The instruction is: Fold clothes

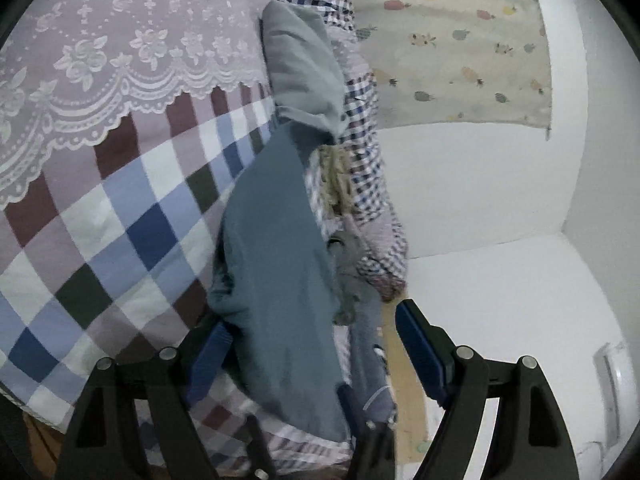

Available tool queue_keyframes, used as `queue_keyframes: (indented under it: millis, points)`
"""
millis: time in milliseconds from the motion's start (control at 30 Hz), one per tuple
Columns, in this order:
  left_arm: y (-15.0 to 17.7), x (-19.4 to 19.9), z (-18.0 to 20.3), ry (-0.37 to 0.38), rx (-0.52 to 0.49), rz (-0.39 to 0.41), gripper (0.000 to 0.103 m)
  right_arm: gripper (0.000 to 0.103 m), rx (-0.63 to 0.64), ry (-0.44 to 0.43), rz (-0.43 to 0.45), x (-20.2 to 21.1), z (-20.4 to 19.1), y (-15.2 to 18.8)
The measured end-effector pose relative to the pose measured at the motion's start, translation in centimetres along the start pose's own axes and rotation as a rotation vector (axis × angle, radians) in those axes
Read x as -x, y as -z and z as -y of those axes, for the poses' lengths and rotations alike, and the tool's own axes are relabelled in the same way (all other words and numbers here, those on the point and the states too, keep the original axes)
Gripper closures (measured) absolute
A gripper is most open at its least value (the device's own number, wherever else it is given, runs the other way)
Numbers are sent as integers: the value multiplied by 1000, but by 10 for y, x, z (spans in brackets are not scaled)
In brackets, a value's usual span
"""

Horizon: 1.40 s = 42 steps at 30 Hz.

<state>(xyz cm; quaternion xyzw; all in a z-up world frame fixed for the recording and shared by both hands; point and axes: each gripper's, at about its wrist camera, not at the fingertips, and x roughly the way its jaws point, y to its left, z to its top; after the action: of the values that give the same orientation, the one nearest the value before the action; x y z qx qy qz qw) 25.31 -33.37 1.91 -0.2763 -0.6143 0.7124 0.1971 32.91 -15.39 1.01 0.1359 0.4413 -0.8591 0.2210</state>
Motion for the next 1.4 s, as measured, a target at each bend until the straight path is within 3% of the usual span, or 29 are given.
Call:
queue_keyframes:
  millis: [267, 300, 333, 400, 467, 633, 900, 1200, 1400]
  points:
    - [-4, 0, 1, 75, 18, -18, 20, 22, 77, -30, 14, -36, -12, -24]
    - [-4, 0, 1, 74, 19, -18, 20, 30, 79, -34, 9, -40, -12, -26]
    - [-4, 0, 1, 72, 21, -19, 20, 55, 68, -42, 0, -43, -10, -28]
    - [-5, 0, -1, 67, 28, -16, 20, 84, 41, -58, -40, -53, -3, -31]
    - [-5, 2, -3, 58, 32, -11, 20, 92, 18, -81, -54, -57, 3, -34]
    - [-4, 1, -8, 15, 43, 1, 20, 95, -18, -102, -45, -51, 16, -45]
    - [1, -24, -8, -8, 15, -67, 19, 96, -100, -133, -42, -40, 33, -52]
    - [-4, -58, -10, 35, 40, -108, 19, 96, -95, -135, -19, -35, 32, -49]
    - [-9, -60, -7, 47, 27, -70, 20, 96, -123, -116, -14, -38, 35, -48]
